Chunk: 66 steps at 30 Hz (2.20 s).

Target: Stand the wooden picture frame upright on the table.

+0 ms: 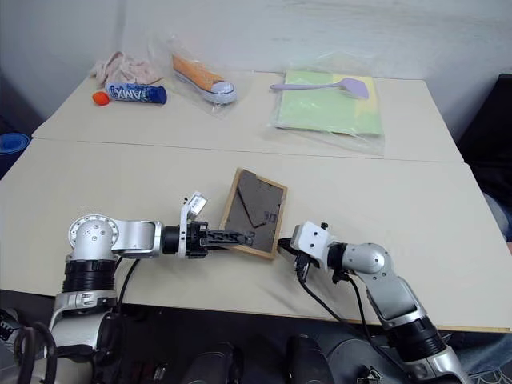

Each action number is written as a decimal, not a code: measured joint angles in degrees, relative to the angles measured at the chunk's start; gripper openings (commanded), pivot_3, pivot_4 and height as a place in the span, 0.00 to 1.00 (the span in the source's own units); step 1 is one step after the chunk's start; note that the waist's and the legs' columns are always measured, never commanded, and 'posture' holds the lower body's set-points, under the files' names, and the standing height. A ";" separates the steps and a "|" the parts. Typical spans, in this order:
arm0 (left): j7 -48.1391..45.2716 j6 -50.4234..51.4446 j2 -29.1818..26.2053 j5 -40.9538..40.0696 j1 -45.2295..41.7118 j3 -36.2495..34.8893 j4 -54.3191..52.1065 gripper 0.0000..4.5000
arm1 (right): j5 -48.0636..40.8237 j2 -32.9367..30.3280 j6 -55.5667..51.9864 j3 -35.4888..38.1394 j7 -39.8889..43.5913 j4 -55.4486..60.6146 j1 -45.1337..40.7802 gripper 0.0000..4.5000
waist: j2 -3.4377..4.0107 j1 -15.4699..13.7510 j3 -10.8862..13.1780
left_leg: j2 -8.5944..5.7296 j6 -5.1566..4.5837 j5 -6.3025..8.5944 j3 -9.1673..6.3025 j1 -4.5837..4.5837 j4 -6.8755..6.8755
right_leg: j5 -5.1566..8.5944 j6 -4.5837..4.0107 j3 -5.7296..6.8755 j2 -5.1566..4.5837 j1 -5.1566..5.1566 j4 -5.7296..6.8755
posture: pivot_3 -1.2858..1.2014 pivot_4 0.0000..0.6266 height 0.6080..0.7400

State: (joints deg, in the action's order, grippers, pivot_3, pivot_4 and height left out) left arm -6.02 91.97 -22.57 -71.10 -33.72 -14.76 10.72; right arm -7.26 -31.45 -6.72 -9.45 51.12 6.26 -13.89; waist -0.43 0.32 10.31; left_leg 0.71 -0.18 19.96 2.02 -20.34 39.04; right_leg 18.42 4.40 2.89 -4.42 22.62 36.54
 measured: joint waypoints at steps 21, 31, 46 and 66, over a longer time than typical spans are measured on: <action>-32.48 -39.42 -10.36 26.46 12.56 15.92 -18.88 0.29 | -20.88 9.75 -20.25 1.29 6.18 -3.59 -22.04 1.00 | 0.03 1.12 0.01 | 0.07 -0.12 0.06 -0.04 -0.14 -0.13 | 0.01 -0.03 0.01 -0.08 0.10 -0.03 | 0.52 0.24 1.00; -29.69 -29.23 -7.42 21.42 12.46 11.26 -18.80 0.29 | -21.95 4.31 -17.50 1.26 14.93 1.88 -16.87 1.00 | 0.01 1.08 0.03 | 0.05 -0.19 0.11 -0.09 -0.22 -0.12 | -0.01 0.00 0.04 -0.10 0.10 -0.07 | 0.52 0.24 1.00; -13.02 -0.32 -6.46 -8.18 -1.51 -4.03 2.74 0.29 | -13.59 0.69 18.95 9.77 18.66 -8.08 -15.56 1.00 | -0.13 1.10 0.13 | 0.04 -0.12 0.07 -0.09 -0.22 -0.02 | -0.02 0.03 0.08 -0.05 0.13 0.02 | 0.52 0.24 1.00; -4.54 -2.67 -21.90 -39.22 -3.14 21.38 10.17 0.29 | 33.47 4.82 73.96 2.60 -17.60 -41.84 -26.56 0.48 | -0.15 1.46 0.19 | 0.05 0.01 -0.03 -0.05 -0.14 0.01 | 0.00 0.00 0.01 -0.01 0.14 0.02 | 0.52 0.24 1.00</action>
State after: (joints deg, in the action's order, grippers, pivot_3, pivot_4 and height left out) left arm -10.55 89.31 -44.47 -110.33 -36.86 6.62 20.89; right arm 26.21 -26.63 67.25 -6.85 33.53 -35.58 -40.46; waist -0.58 1.77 10.50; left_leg 0.77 -0.17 19.93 1.97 -20.48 39.05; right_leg 18.42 4.39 2.89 -4.44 22.76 36.56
